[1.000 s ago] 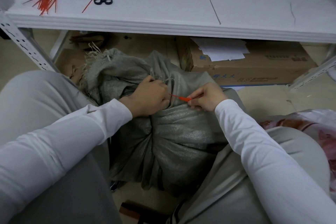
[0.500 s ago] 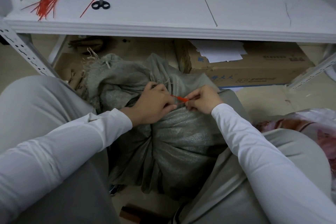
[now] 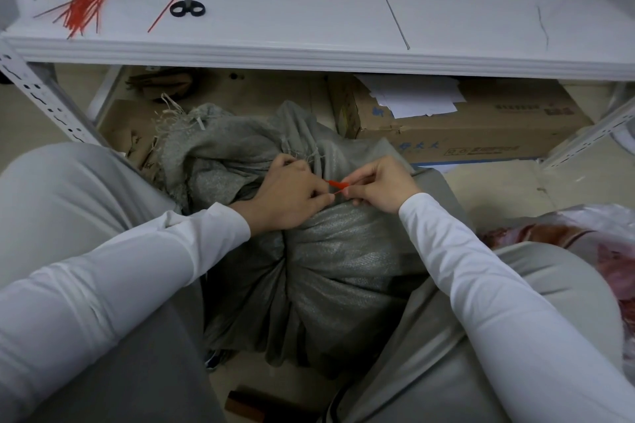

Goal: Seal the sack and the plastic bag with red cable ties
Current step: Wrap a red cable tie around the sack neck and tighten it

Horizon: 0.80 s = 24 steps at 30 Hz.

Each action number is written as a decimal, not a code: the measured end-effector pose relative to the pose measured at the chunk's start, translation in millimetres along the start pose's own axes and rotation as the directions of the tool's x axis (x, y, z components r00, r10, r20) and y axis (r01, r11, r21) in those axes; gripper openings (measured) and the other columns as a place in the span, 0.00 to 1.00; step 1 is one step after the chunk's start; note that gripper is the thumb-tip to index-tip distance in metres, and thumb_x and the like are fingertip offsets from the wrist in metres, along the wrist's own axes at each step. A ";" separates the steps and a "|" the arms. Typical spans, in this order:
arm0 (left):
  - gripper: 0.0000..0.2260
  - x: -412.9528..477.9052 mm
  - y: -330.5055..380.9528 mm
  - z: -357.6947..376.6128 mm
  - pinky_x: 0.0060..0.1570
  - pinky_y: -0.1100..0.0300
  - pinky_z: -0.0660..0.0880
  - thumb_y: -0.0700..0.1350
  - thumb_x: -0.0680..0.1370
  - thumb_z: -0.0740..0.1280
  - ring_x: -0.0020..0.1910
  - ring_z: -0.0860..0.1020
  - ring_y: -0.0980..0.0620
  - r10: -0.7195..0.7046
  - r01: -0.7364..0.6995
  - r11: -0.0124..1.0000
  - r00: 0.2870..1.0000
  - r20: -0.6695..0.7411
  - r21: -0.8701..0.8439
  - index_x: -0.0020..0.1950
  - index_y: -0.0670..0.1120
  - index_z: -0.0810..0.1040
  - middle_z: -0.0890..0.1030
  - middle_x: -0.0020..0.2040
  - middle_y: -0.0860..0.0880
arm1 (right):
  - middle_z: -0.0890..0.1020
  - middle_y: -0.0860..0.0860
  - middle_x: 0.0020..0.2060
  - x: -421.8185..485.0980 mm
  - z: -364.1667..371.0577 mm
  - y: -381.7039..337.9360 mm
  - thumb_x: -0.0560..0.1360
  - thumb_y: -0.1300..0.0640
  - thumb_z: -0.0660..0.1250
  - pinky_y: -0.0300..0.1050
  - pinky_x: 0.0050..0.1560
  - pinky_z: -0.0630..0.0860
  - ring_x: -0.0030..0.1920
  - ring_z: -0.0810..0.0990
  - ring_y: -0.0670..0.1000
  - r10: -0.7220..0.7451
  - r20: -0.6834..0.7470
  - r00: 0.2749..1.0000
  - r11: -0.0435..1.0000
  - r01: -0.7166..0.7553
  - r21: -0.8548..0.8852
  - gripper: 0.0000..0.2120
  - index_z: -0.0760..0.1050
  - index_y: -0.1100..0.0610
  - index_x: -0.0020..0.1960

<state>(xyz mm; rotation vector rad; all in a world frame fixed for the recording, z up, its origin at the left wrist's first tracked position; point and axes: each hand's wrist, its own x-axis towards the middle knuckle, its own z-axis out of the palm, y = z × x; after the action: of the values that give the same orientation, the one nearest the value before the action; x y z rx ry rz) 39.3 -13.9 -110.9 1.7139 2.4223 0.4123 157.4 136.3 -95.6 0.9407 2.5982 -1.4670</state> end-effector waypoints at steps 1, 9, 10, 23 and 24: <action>0.20 0.5 0.0 -0.1 0.65 0.51 0.58 0.56 0.78 0.62 0.43 0.67 0.58 -0.004 0.004 1.000 1.000 0.000 0.001 0.27 0.57 0.64 0.69 0.30 0.58 | 0.84 0.50 0.32 0.4 0.2 0.4 0.69 0.64 0.75 0.33 0.36 0.75 0.31 0.82 0.44 0.004 0.006 1.000 1.000 -0.004 0.002 0.06 0.84 0.57 0.46; 0.20 1.3 0.2 -1.3 0.65 0.50 0.59 0.56 0.77 0.62 0.42 0.68 0.59 -0.022 0.022 1.000 1.000 -0.021 0.003 0.26 0.57 0.64 0.69 0.29 0.58 | 0.85 0.53 0.34 0.2 -0.2 -1.0 0.69 0.65 0.75 0.32 0.33 0.75 0.31 0.82 0.45 -0.019 0.061 0.998 0.997 0.014 0.079 0.07 0.84 0.58 0.46; 0.20 1.2 0.2 -1.6 0.65 0.50 0.59 0.55 0.78 0.62 0.42 0.68 0.58 -0.024 0.024 1.000 0.999 -0.021 0.001 0.26 0.57 0.64 0.69 0.28 0.57 | 0.85 0.53 0.34 0.3 -0.3 -1.1 0.69 0.65 0.75 0.32 0.33 0.75 0.31 0.82 0.45 -0.025 0.065 0.998 0.996 0.020 0.082 0.07 0.84 0.59 0.47; 0.20 2.1 0.2 -5.6 0.66 0.51 0.58 0.55 0.78 0.61 0.43 0.70 0.57 -0.022 0.023 0.999 1.000 0.008 -0.027 0.26 0.55 0.66 0.71 0.28 0.56 | 0.85 0.56 0.39 -4.2 -4.3 -4.1 0.72 0.68 0.71 0.37 0.37 0.79 0.35 0.82 0.47 -0.077 0.109 0.991 0.988 0.061 0.145 0.11 0.82 0.61 0.54; 0.20 2.3 0.1 -5.9 0.66 0.51 0.58 0.55 0.78 0.62 0.43 0.70 0.57 -0.024 0.024 0.999 1.000 0.006 -0.031 0.25 0.55 0.66 0.71 0.28 0.56 | 0.85 0.54 0.39 -4.4 -4.2 -4.4 0.72 0.68 0.70 0.36 0.36 0.79 0.34 0.82 0.46 -0.077 0.106 0.991 0.986 0.060 0.155 0.11 0.82 0.61 0.54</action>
<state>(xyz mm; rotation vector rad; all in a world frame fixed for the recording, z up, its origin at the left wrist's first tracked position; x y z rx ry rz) 37.0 -12.5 -105.2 1.6699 2.4171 0.4392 159.9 135.7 -88.5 0.7631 2.4931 -1.7022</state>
